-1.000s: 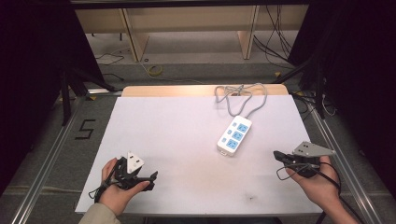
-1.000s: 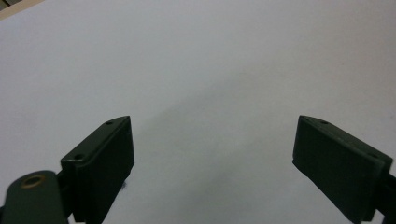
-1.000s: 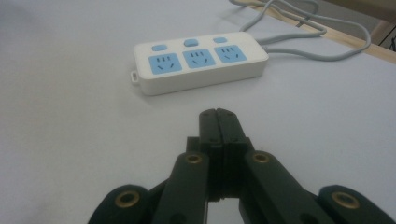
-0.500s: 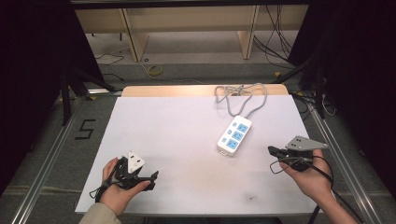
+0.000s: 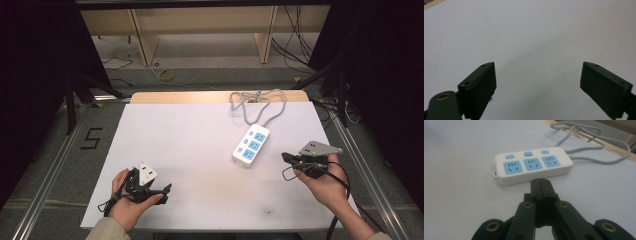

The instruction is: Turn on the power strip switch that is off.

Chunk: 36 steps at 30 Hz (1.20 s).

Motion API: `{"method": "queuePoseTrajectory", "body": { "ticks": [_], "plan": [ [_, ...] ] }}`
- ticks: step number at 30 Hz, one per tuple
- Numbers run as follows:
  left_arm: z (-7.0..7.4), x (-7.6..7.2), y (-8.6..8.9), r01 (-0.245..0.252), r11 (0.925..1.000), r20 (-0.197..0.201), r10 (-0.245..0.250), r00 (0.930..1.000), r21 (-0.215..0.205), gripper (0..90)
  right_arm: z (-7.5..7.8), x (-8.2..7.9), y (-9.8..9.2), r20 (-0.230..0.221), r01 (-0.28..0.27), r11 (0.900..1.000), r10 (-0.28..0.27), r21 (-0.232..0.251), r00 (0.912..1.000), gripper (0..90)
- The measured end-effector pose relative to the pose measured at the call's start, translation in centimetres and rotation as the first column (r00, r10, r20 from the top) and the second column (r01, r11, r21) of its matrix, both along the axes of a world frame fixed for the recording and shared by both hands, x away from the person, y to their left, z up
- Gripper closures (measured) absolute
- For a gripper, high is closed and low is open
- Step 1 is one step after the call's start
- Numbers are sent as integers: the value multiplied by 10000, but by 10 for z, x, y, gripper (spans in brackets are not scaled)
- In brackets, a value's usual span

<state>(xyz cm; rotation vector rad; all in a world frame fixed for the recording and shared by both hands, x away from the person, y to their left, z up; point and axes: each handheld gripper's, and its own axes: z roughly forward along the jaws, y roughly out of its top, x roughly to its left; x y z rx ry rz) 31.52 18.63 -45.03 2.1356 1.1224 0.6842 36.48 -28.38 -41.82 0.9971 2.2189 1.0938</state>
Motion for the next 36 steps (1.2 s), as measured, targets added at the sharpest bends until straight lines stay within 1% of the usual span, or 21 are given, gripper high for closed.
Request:
{"method": "queuePoseTrajectory", "body": {
  "ticks": [9,17,18,29,36],
  "plan": [
    [0,1,-1,25,10000,40,-25,10000,-21,131,4,11,8,79,-25,10000,25,-44,10000,900],
    [0,1,-2,69,10000,15,-69,10000,23,132,5,17,11,64,26,10000,-26,-44,10000,900],
    [0,1,-2,69,10000,16,-69,10000,24,132,6,19,11,12,47,10000,-47,-36,10000,900],
    [0,2,-3,84,10000,-31,-84,10000,-7,132,6,28,16,4,90,9999,-90,-51,10000,900],
    [0,2,-4,70,10000,28,-70,10000,-30,132,6,33,21,-84,28,10000,-29,-95,10000,900]
  ]
}}
